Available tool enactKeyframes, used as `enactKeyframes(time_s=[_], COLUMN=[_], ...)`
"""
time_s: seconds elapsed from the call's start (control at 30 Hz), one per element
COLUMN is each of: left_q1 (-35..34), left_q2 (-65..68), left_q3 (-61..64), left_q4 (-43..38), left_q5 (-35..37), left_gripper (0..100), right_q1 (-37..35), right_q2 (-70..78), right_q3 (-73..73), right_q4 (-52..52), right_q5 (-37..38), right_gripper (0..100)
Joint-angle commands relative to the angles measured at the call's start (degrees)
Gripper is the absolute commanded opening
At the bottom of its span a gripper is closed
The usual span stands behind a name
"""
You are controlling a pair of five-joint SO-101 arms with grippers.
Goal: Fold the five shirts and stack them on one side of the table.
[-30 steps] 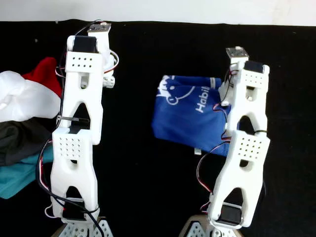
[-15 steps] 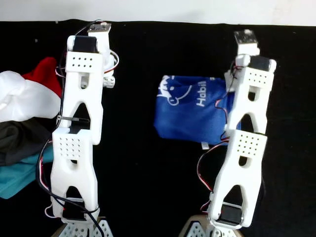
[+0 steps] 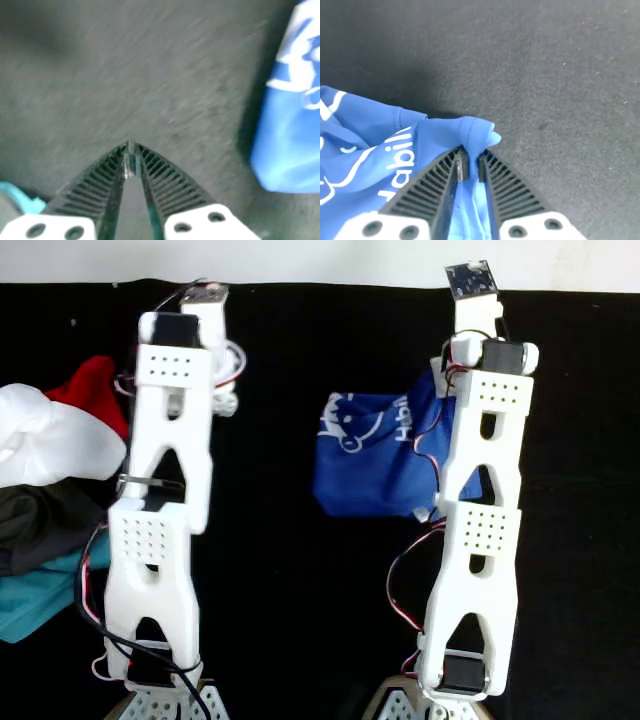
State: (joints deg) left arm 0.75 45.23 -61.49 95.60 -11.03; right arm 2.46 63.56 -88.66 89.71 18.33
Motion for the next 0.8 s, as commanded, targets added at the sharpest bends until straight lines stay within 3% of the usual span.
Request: enactKeyframes(time_s=[0.0, 0.13, 0.33, 0.53, 0.7, 0.77], left_q1=[5.67, 11.74, 18.86, 19.12, 16.75, 15.69], left_q2=[-3.03, 2.33, 11.21, 15.69, 20.09, 21.41], left_q3=[-0.22, -0.48, -0.66, -0.57, -0.57, -0.57], left_q4=[-12.92, -26.81, -33.14, -42.73, -45.36, -45.98], left_q5=[3.34, 8.53, 8.53, 8.35, 7.65, 4.22], left_gripper=[1, 1, 1, 1, 1, 1], right_q1=[0.04, 0.40, 0.40, 0.40, 1.98, 2.77], right_q2=[0.40, 2.33, 3.74, 3.82, 3.91, 3.91], right_q3=[-1.89, -1.27, -1.63, -1.27, -1.27, -1.27], right_q4=[-1.63, -0.75, 1.10, 1.36, 0.92, 0.92], right_q5=[-0.18, -0.18, -0.18, -0.18, -0.18, -0.18], right_gripper=[0.5, 0.5, 0.5, 0.5, 0.5, 0.5])
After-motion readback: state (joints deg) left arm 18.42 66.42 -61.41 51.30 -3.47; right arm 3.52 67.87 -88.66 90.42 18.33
